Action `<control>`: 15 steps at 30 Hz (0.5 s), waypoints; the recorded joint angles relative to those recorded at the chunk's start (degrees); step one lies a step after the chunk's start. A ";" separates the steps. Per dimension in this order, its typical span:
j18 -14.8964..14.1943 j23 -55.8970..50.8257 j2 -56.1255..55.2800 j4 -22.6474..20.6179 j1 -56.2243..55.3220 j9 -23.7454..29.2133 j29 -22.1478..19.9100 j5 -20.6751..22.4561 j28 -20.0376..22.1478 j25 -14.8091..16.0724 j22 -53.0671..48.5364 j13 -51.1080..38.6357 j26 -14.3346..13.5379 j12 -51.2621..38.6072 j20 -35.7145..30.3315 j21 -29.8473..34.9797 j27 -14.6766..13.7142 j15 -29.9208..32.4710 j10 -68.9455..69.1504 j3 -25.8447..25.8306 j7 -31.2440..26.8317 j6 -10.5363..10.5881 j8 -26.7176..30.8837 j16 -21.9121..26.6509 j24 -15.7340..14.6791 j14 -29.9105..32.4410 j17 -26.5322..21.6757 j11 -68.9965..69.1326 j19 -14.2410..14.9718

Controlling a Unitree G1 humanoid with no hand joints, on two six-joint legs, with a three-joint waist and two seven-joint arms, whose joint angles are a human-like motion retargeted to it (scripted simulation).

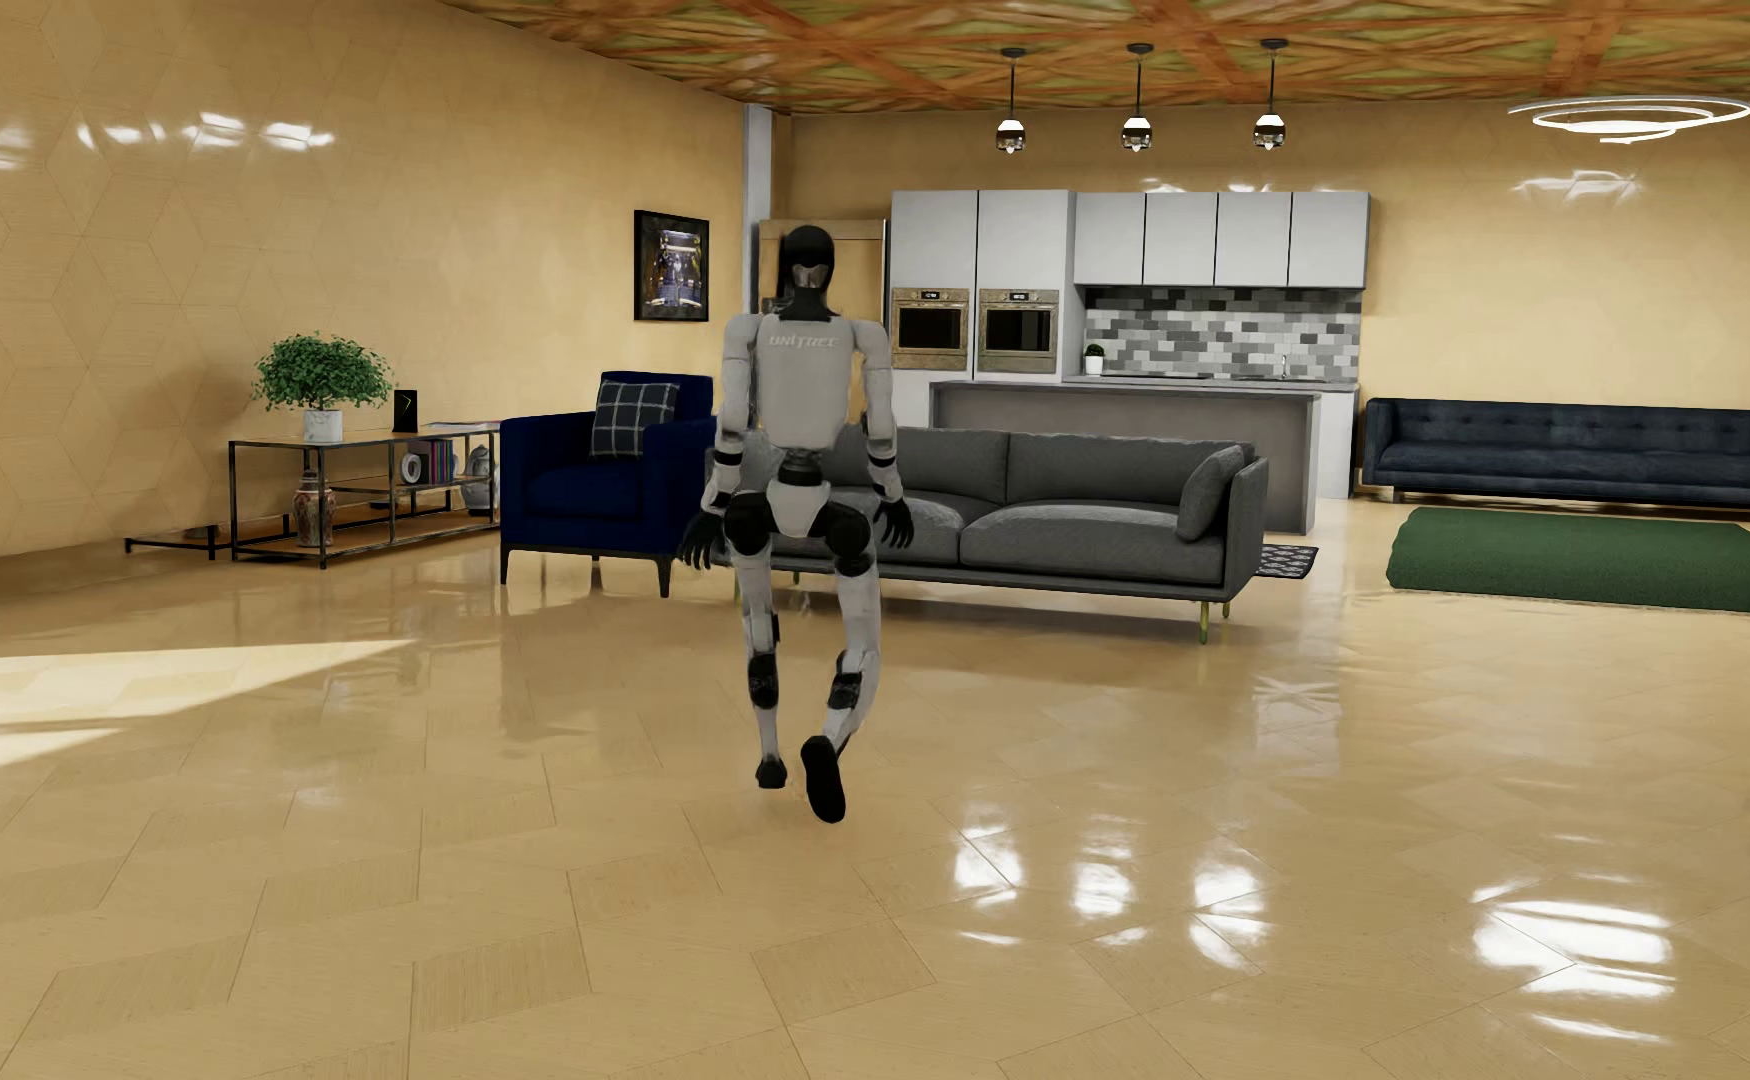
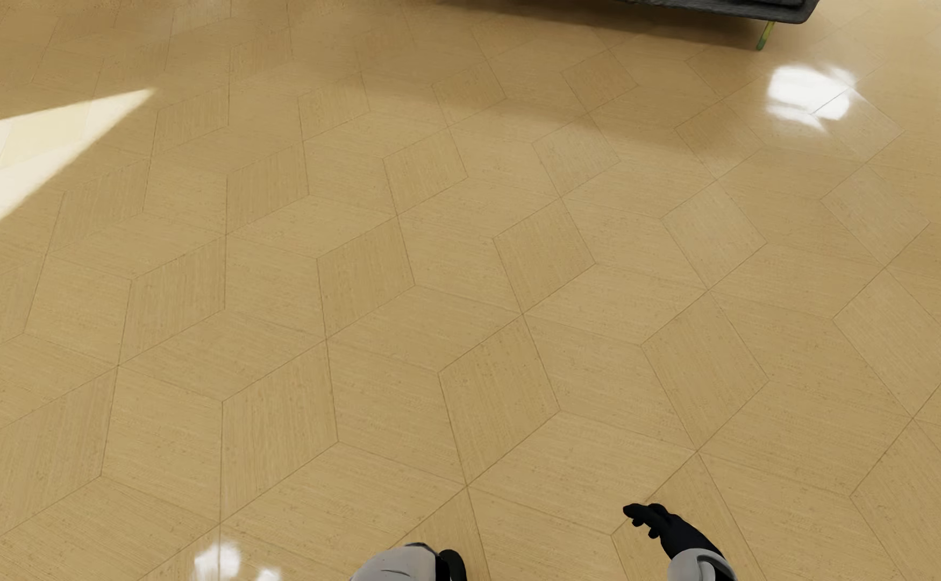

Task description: Head to the sofa

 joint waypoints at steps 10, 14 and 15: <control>-4.89 1.26 -29.45 -3.49 32.99 -1.93 5.90 4.75 0.48 -1.05 -12.02 21.06 -14.26 -37.37 -15.36 -7.16 2.18 -4.12 -16.61 -7.16 -8.42 -1.36 -5.03 3.26 -7.25 -15.26 4.92 -61.47 2.87; -6.63 11.39 -29.73 2.52 35.82 -1.64 11.98 7.51 0.35 -10.99 -20.06 19.40 -11.33 -31.03 -13.89 -2.86 3.86 2.88 4.26 -7.29 -5.31 0.82 -7.04 7.77 -11.94 -2.04 3.80 -42.93 -6.67; -10.08 10.86 -28.92 5.95 31.89 -1.50 11.25 8.08 0.31 -10.72 -20.24 19.15 -8.85 -27.94 -14.01 -4.81 4.03 -2.44 17.36 -7.43 -4.25 1.76 -7.37 8.49 -11.03 4.38 4.99 -36.98 -7.02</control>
